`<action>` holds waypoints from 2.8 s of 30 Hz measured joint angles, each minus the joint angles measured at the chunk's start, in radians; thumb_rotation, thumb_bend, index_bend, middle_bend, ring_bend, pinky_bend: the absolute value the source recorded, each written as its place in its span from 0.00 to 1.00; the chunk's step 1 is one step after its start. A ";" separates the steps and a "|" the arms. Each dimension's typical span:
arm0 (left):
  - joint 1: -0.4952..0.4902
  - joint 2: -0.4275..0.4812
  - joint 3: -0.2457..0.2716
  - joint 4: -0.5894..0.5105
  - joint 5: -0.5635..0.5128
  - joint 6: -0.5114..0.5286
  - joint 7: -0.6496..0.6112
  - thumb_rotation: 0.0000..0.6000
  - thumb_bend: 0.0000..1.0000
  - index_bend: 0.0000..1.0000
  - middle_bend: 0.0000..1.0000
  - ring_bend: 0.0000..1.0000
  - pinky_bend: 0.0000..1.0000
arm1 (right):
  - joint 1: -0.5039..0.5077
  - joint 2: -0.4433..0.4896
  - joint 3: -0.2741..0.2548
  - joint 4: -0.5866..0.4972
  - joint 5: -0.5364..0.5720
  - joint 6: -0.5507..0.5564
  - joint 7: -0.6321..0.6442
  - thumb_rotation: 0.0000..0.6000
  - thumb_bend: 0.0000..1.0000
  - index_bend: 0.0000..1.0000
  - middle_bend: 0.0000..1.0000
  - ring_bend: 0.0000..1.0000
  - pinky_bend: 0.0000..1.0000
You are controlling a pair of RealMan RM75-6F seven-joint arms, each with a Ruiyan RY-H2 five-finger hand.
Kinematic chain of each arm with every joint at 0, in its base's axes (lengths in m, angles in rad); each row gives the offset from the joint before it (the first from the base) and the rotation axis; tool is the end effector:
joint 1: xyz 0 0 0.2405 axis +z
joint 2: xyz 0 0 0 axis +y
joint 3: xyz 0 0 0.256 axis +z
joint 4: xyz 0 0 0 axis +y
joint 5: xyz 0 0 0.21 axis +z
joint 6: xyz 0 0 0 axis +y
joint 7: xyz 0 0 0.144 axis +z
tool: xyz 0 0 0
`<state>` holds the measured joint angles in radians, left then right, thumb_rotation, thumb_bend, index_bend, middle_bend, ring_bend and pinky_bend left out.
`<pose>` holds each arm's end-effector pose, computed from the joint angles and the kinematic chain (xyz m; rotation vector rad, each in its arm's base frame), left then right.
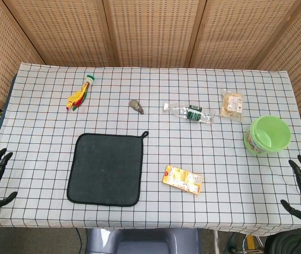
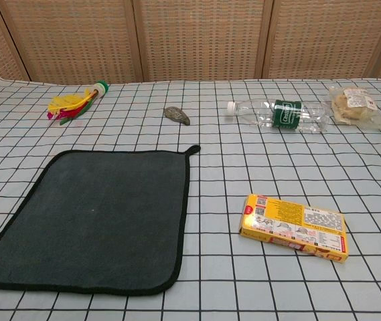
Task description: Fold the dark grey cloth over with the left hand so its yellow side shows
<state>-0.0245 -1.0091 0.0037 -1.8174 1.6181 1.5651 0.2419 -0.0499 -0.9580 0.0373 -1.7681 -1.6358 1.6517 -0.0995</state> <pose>-0.2722 0.1498 0.1739 -1.4755 -0.7574 -0.8331 -0.2850 -0.1363 0.2070 1.3726 -0.7403 0.8936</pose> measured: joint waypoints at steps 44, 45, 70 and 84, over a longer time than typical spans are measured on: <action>-0.796 -0.522 -0.087 0.498 0.185 -0.759 -0.019 1.00 0.38 0.38 0.00 0.00 0.00 | 0.033 -0.014 0.064 0.015 0.200 -0.084 -0.039 1.00 0.00 0.00 0.00 0.00 0.00; -0.806 -0.533 -0.086 0.506 0.184 -0.767 -0.019 1.00 0.39 0.39 0.00 0.00 0.00 | 0.033 -0.015 0.065 0.016 0.203 -0.085 -0.039 1.00 0.00 0.00 0.00 0.00 0.00; -0.956 -0.747 -0.086 0.695 0.072 -0.892 0.081 1.00 0.42 0.38 0.00 0.00 0.00 | 0.039 -0.006 0.073 0.036 0.233 -0.106 0.003 1.00 0.00 0.00 0.00 0.00 0.00; -0.977 -0.774 -0.072 0.714 0.013 -0.883 0.131 1.00 0.42 0.47 0.00 0.00 0.00 | 0.036 0.001 0.072 0.040 0.233 -0.103 0.022 1.00 0.00 0.00 0.00 0.00 0.00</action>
<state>-1.0012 -1.7835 -0.0684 -1.1039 1.6309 0.6825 0.3728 -0.0136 -0.9575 0.1097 -1.7283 -1.4025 1.5487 -0.0770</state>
